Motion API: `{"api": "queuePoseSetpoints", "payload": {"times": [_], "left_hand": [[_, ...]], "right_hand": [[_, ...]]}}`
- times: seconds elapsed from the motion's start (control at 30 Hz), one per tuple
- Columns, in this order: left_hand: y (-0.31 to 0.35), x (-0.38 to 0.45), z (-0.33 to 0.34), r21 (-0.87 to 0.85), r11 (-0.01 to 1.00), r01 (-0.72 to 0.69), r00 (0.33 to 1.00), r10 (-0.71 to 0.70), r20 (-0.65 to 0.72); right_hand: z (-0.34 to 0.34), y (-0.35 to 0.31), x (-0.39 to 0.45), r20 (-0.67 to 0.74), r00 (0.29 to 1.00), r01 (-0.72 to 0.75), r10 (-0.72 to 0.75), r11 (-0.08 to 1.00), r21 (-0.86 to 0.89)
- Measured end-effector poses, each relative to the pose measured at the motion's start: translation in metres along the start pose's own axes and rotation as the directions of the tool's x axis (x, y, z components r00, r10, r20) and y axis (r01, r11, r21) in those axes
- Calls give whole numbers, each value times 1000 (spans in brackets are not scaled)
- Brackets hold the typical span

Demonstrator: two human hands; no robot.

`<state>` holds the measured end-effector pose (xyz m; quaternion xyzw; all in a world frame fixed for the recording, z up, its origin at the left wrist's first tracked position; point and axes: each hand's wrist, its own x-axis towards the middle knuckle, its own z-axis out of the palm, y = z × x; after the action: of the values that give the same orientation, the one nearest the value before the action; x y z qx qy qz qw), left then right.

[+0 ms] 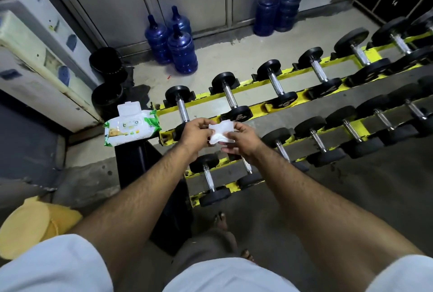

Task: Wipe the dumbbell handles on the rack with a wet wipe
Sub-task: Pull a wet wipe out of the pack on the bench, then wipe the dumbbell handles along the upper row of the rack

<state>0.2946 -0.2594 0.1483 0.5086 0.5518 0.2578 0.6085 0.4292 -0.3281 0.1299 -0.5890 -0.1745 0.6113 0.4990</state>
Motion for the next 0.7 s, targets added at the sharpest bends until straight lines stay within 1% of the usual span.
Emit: {"api": "queuePoseSetpoints", "payload": {"times": [0.07,0.17,0.23,0.3,0.33,0.37,0.43,0.47,0.53,0.6,0.63,0.7], "left_hand": [[1,15,2,-48,998,43,998,-45,-32],[2,42,5,-249,958,144,984,-166,-71],[3,59,6,-320,927,196,970,-232,-78],[3,74,4,-295,928,228,960,-265,-89],[2,83,1,-249,944,218,960,-253,-119],[0,92,-3,-175,968,179,963,-209,-168],[-8,106,-14,64,996,63,959,-42,-279],[-12,112,-19,207,978,31,951,35,-308],[-23,118,-28,472,881,39,932,139,-335],[-35,120,-32,659,748,84,919,197,-340],[-42,122,-32,696,710,108,921,192,-338],[-51,123,-28,700,700,143,927,153,-343]], "right_hand": [[-1,-8,15,29,1000,9,-10,999,52],[2,-17,44,65,997,31,-44,982,187],[7,-20,66,51,998,38,-49,981,190],[15,-24,91,-4,1000,22,-22,989,143],[20,-27,104,-44,999,16,-11,994,107],[23,-30,118,-81,997,13,-7,997,70],[29,-34,140,-126,991,42,-44,999,-19],[33,-34,151,-131,988,74,-84,994,-81],[41,-34,167,-126,977,134,-169,959,-249],[47,-31,181,-74,963,209,-261,888,-409],[49,-30,189,-31,957,240,-289,848,-473],[52,-27,209,43,943,294,-330,764,-575]]}}
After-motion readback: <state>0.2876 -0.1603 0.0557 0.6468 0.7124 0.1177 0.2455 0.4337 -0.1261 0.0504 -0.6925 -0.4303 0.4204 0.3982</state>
